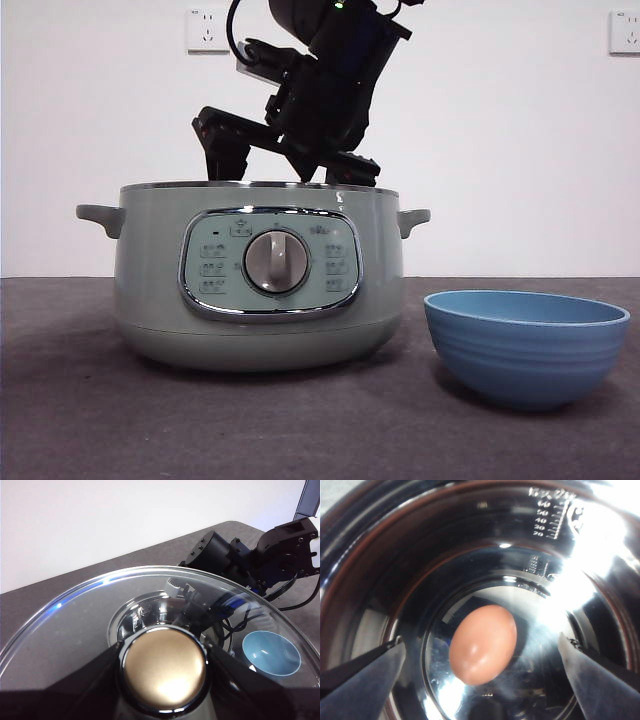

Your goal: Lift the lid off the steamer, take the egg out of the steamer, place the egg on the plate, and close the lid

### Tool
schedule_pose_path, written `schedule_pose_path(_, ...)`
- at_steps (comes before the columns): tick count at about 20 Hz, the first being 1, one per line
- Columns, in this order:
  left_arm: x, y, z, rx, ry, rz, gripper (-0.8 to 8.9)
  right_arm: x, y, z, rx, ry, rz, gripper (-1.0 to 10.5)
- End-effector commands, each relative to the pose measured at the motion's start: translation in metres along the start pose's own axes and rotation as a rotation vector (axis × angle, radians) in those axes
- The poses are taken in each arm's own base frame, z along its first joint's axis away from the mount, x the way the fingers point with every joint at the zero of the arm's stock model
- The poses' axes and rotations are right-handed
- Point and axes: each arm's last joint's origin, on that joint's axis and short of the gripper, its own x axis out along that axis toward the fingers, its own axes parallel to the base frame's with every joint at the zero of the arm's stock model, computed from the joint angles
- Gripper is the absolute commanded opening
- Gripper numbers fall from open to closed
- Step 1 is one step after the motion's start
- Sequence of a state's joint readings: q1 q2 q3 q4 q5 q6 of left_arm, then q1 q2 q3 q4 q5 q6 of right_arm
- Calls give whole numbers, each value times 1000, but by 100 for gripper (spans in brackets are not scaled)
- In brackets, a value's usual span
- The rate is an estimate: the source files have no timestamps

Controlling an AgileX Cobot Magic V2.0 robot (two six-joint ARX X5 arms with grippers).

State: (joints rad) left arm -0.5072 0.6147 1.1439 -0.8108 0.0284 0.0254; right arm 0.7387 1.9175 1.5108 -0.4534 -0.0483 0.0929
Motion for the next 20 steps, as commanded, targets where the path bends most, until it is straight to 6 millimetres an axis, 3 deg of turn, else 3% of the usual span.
schedule_pose_path(1, -4, 0, 5, -3, -61, -3, -8, 10, 1, -3, -10, 12, -3, 594)
schedule_pose_path(8, -4, 0, 5, 0, -61, -4, -8, 36, -1, -13, -7, 60, -8, 575)
schedule_pose_path(11, -4, 0, 5, 0, -61, -4, -8, 38, -1, -13, -7, 51, -5, 395)
schedule_pose_path(13, -4, 0, 5, 0, -57, -4, -8, 38, -1, -12, -4, 42, -1, 196)
schedule_pose_path(16, -4, 0, 3, 0, -45, -4, -8, 38, -1, -12, 15, 44, 3, 133)
schedule_pose_path(17, -4, 0, 4, 0, -46, -4, -8, 38, -1, -12, 15, 43, 3, 21)
schedule_pose_path(18, -4, 0, 3, 0, -45, -4, -8, 38, -1, -12, 16, 41, 4, -12)
schedule_pose_path(20, -4, 0, 3, -1, -45, -4, -8, 39, -1, -11, 15, 33, 4, -12)
